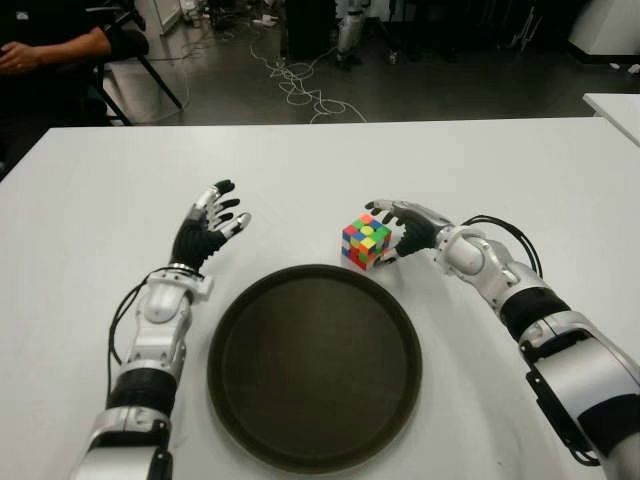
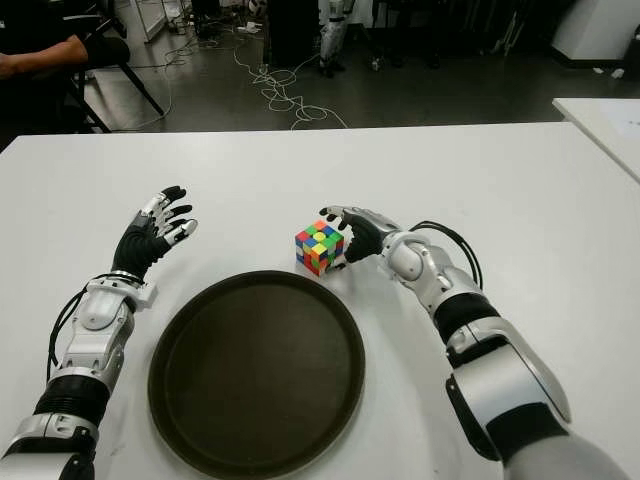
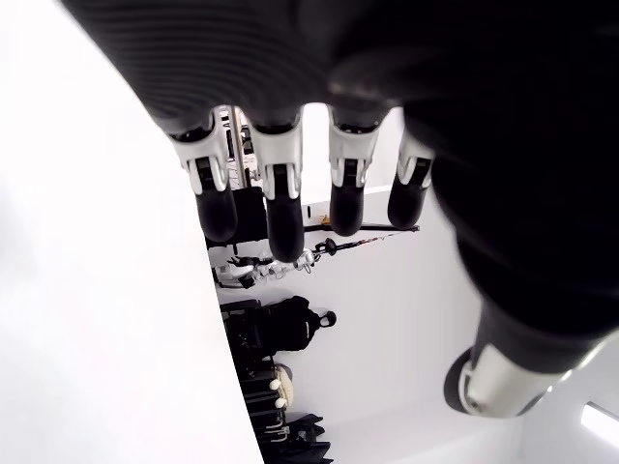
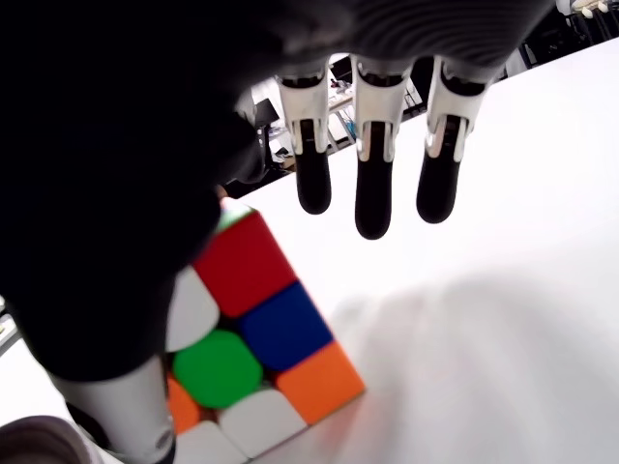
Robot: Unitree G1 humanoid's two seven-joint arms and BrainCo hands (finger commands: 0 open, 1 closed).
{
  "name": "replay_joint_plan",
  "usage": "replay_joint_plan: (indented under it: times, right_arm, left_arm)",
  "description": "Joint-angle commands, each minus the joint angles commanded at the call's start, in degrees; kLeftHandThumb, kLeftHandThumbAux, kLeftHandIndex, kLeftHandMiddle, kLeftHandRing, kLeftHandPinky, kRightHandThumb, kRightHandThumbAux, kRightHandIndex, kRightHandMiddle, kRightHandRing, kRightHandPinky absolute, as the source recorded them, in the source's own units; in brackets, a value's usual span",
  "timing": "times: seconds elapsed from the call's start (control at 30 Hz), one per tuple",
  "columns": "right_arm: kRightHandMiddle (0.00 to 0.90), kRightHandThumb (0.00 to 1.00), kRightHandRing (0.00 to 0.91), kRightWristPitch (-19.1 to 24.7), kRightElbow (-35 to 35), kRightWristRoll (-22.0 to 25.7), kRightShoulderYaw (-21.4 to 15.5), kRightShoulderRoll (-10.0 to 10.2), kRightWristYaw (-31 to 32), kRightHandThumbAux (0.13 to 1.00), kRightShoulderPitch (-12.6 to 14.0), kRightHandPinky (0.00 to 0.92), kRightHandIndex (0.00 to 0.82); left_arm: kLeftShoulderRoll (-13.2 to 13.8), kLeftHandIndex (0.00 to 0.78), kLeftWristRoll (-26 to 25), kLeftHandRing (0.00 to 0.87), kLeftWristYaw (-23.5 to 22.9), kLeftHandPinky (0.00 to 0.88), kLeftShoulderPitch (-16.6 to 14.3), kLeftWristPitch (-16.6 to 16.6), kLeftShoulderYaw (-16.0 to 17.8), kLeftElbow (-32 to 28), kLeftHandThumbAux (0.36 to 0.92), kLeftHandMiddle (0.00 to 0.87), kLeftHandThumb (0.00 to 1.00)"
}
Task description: Pick up the Rubik's Cube and put it in the plate
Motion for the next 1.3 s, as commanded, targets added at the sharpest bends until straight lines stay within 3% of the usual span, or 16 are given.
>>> replay_joint_plan:
  times: [0.43, 0.63, 1.3]
  right_arm:
    - [0.192, 0.0, 0.234, 0.21, 0.46, 0.19, -0.12, 0.83, -2.62, 0.803, 0.57, 0.285, 0.118]
    - [0.227, 0.0, 0.278, 0.6, 0.4, 0.92, -0.72, 1.18, -3.07, 0.816, 0.89, 0.357, 0.133]
    - [0.236, 0.0, 0.277, 0.2, 1.46, 0.57, -0.55, 1.59, -5.34, 0.829, 0.91, 0.347, 0.158]
  left_arm:
    - [-0.31, 0.067, 0.03, 0.123, -0.3, 0.131, 0.0, -0.11, -0.07, -0.5, 0.704, 0.11, 0.194]
    - [-0.47, 0.064, 0.05, 0.123, -0.38, 0.131, -0.02, -0.53, -0.12, -0.32, 0.714, 0.109, 0.191]
    - [-0.9, 0.065, -0.5, 0.105, -0.64, 0.115, 0.21, -0.65, -0.17, -1.02, 0.735, 0.1, 0.153]
